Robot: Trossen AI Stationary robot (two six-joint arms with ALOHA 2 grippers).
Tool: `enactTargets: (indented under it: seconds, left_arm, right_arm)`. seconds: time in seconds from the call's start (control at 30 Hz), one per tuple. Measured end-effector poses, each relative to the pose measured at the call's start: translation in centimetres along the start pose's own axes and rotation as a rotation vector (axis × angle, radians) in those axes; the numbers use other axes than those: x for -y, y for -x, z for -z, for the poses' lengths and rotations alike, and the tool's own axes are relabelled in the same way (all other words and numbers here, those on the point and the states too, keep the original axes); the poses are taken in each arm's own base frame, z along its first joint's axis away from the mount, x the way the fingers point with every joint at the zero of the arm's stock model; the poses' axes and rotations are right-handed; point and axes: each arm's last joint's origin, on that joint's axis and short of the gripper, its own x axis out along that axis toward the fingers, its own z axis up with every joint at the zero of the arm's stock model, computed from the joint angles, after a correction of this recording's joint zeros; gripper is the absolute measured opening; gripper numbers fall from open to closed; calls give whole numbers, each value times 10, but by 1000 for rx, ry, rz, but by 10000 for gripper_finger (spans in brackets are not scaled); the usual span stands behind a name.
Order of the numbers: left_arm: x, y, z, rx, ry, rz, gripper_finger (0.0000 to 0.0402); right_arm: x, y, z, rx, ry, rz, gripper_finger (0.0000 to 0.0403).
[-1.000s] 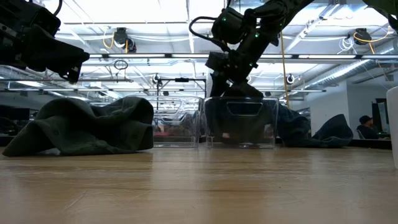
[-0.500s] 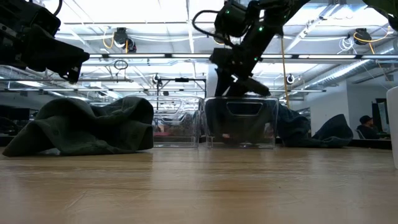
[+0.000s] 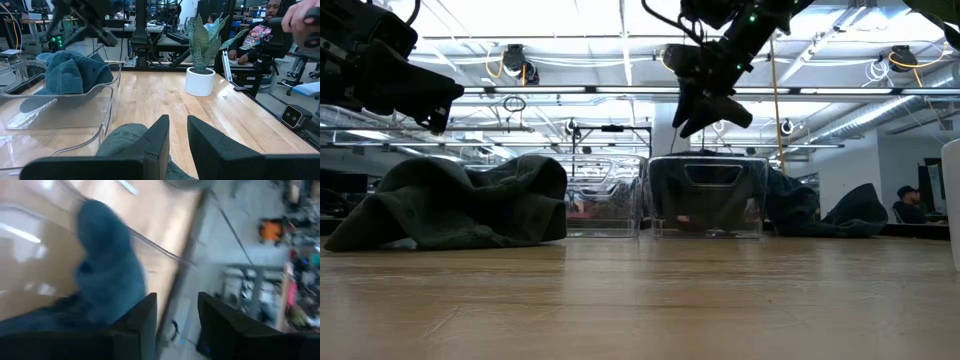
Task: Pick & Place hat
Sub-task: Put the bottom blue cap into the right transparent bin
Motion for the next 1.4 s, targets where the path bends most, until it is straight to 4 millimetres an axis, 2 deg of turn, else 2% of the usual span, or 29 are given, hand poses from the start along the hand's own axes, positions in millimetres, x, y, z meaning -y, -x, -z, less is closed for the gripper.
enactTargets:
  seconds: [0.23,0.37,0.53,0.77,1.23,1.4]
  left_arm:
    - [0,0,0,0,0,0,77]
    - [0,0,0,0,0,0,77]
    - [0,0,0,0,0,-1,77]
    - [0,0,0,0,0,0,77]
    - [0,0,0,0,0,0,77]
    - [0,0,0,0,0,0,77]
  right_arm:
    - [19,-11,25,-100,-102,63,130]
    - [22,-14,33,-118,-175,63,127]
    - [22,-14,33,-117,-210,58,91]
    - [9,-26,31,-155,-184,-6,6]
    - [-31,-37,8,-74,-138,-278,1]
    - [-37,-36,6,-24,-136,-367,0]
